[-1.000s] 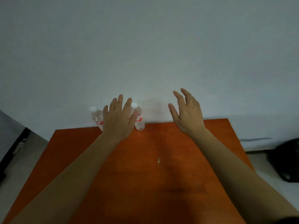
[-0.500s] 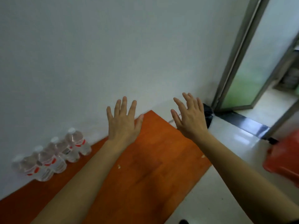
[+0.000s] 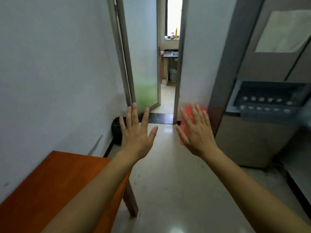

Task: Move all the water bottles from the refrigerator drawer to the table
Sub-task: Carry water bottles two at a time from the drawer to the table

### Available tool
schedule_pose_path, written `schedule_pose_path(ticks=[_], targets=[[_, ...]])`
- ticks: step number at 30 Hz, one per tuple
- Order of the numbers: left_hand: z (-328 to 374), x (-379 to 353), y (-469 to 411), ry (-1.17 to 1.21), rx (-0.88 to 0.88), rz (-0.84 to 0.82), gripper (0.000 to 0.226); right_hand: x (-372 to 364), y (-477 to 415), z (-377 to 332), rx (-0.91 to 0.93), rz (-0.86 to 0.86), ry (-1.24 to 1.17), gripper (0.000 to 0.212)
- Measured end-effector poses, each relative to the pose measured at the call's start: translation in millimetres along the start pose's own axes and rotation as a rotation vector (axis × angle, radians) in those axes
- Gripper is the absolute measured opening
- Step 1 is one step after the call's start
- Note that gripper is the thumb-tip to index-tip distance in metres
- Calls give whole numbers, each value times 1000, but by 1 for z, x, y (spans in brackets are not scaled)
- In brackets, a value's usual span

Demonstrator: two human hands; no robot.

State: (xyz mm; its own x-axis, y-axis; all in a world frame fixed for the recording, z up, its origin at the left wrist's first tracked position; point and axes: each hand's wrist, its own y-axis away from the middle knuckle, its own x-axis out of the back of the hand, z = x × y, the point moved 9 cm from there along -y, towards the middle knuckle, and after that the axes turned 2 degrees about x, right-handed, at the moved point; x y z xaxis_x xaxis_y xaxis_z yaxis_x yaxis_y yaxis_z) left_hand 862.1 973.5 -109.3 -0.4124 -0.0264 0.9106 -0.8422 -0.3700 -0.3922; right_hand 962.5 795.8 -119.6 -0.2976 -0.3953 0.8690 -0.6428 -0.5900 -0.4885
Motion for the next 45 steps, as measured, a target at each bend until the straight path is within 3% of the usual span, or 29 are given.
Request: schedule_pose_path(ticks=[9,15,24,34,41,45], targets=[[278,-110,-67,29,-224,-139,69,45,81,298,-293,-10,161,75],[409,-161,-93,66,-367,-203,71,48,110,425,-446,-49,180,76],[510,-269,-181,115,-458,-319,70,-14,87,553,-519,-132,161,73],[617,-382,-336,162,-598,-453,69,-69,-11,719,-636,-259,162,68],[667,-455,-397,214,-580,-564,67,-113,-43,802,-652,-349,127,74],[691,-496,-426,211,-520,-588,64,-148,-66,854,-619,-380,84,65]])
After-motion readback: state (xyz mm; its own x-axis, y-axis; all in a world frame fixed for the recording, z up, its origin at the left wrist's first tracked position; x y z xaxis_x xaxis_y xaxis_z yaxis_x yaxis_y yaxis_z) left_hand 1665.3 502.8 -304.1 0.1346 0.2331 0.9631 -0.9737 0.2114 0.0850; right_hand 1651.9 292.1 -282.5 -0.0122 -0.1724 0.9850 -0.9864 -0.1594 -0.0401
